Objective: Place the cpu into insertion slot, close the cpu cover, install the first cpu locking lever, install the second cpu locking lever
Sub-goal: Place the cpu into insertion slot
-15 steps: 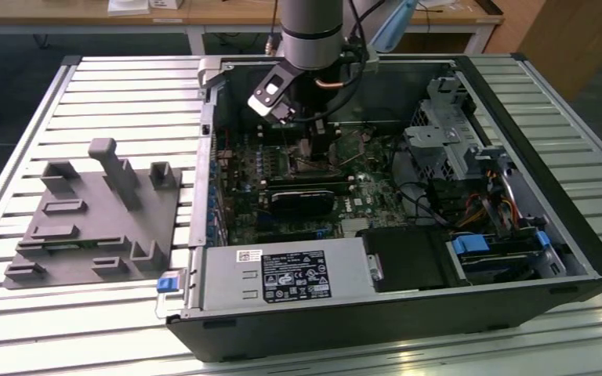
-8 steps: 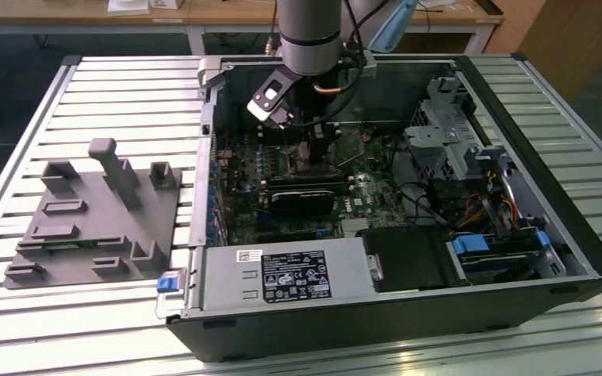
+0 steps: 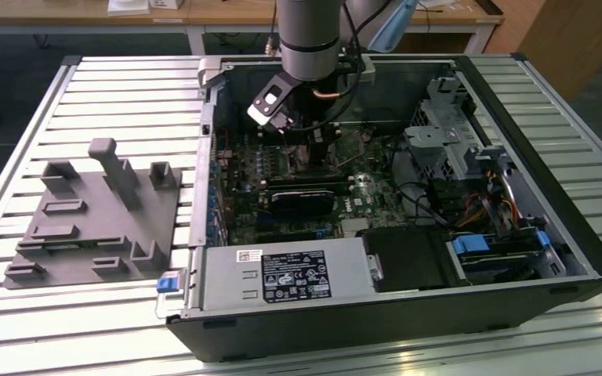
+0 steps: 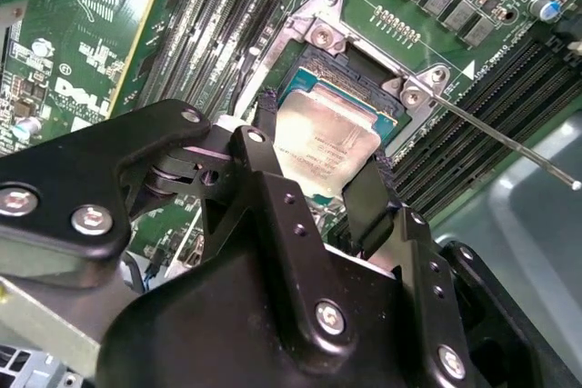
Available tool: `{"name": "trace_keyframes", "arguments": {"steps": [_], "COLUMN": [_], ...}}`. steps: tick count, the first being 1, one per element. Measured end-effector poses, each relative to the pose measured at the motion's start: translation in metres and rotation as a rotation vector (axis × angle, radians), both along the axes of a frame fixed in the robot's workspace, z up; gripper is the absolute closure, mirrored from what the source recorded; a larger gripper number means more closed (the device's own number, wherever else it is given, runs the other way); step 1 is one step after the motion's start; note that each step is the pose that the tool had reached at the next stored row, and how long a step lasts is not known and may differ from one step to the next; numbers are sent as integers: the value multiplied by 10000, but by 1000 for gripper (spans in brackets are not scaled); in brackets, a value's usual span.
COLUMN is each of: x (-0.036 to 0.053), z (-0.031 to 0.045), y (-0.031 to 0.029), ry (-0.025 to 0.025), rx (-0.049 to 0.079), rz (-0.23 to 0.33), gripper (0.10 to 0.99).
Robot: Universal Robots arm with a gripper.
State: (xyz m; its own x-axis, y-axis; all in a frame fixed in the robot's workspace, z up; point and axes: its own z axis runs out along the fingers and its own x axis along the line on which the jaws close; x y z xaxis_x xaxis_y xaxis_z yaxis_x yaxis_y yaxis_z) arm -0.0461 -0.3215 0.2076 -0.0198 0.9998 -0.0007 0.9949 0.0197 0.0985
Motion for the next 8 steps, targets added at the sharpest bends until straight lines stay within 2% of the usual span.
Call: {"name": "trace_keyframes", "arguments": {"steps": [8], "x": [0], "z": [-71], "y": [8], "ry": [3], "rx": [-24], "rz": [-117], "gripper": [545]}}
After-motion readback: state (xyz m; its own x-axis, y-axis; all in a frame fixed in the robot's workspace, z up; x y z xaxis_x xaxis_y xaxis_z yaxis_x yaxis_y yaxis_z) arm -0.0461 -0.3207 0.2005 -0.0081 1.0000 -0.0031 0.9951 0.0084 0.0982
